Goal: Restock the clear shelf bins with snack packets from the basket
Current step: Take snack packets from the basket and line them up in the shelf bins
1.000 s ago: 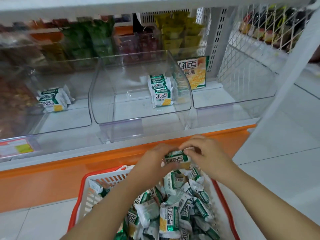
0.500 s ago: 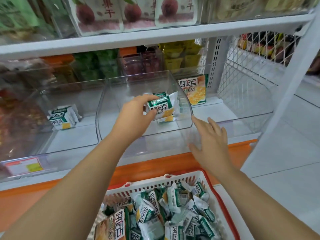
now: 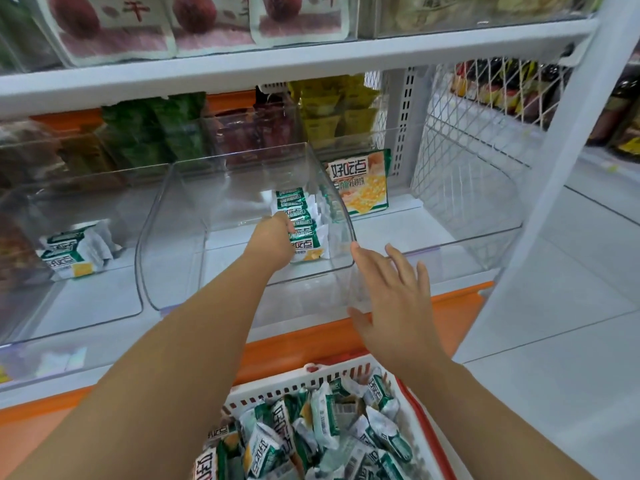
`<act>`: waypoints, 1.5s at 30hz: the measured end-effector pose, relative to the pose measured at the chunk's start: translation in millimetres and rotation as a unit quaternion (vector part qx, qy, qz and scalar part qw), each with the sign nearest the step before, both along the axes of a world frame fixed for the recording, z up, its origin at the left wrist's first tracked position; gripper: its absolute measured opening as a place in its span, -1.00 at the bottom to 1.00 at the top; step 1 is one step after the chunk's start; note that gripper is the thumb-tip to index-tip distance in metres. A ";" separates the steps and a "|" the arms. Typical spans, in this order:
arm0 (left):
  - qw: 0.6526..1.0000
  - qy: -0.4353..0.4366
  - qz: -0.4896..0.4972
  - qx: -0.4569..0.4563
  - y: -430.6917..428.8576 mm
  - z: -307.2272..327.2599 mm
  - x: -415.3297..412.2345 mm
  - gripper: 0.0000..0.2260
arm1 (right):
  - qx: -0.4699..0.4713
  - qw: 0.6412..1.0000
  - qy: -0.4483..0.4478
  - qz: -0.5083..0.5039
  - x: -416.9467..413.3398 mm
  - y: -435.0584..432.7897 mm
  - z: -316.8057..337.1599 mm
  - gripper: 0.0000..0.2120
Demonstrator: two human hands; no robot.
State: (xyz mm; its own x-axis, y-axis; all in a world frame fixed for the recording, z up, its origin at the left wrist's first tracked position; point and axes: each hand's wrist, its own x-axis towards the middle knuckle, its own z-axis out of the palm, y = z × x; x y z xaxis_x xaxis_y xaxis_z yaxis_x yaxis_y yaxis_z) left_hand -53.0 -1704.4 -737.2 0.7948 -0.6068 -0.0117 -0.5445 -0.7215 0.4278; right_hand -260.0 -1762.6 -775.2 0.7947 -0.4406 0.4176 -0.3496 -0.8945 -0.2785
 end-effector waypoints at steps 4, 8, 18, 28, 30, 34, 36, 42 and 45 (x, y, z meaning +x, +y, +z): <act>0.997 -0.058 0.009 0.055 -6.6 -2.8 11.9 -0.77 | -0.001 1.000 0.003 0.000 0.2 -1.2 -1.0 -0.18; 0.990 -0.073 0.017 0.121 -6.9 -1.1 10.3 -0.66 | 0.008 1.000 0.016 0.008 -1.5 -0.3 0.4 -0.18; 0.919 -0.307 -0.154 -0.193 65.2 13.8 -95.9 -0.84 | 0.011 0.981 -0.171 0.088 -19.2 4.2 -18.7 -0.61; 0.989 -0.034 -0.115 0.088 109.9 -120.9 -143.5 -0.74 | 0.181 0.944 0.238 0.138 -35.5 21.8 -88.4 -0.74; 0.986 0.018 -0.099 0.131 109.6 -136.8 -147.5 -0.67 | 0.211 0.912 0.322 0.139 -36.5 22.1 -98.1 -0.75; 0.973 0.071 -0.094 0.196 103.2 -153.5 -151.2 -0.46 | 0.253 0.863 0.416 0.134 -39.4 17.3 -112.0 -0.74; 0.970 0.083 -0.096 0.208 101.0 -156.6 -153.8 -0.39 | 0.261 0.856 0.426 0.132 -39.6 16.2 -112.2 -0.67; 0.969 0.105 -0.067 0.213 92.4 -163.4 -157.0 -0.38 | 0.288 0.850 0.422 0.131 -39.2 16.6 -112.7 -0.57; 0.968 0.194 -0.035 0.153 93.4 -168.2 -153.3 -0.40 | 0.303 0.852 0.406 0.130 -39.9 17.3 -110.8 -0.57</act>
State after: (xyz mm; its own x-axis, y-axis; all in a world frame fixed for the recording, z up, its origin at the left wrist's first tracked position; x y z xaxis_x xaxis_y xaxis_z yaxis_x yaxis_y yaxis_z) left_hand -206.4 -1611.0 -905.4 0.6512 -0.5798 -0.4897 -0.4379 -0.8141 0.3815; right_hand -299.8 -1745.3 -886.0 0.8173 -0.1451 -0.5577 -0.4592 -0.7486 -0.4782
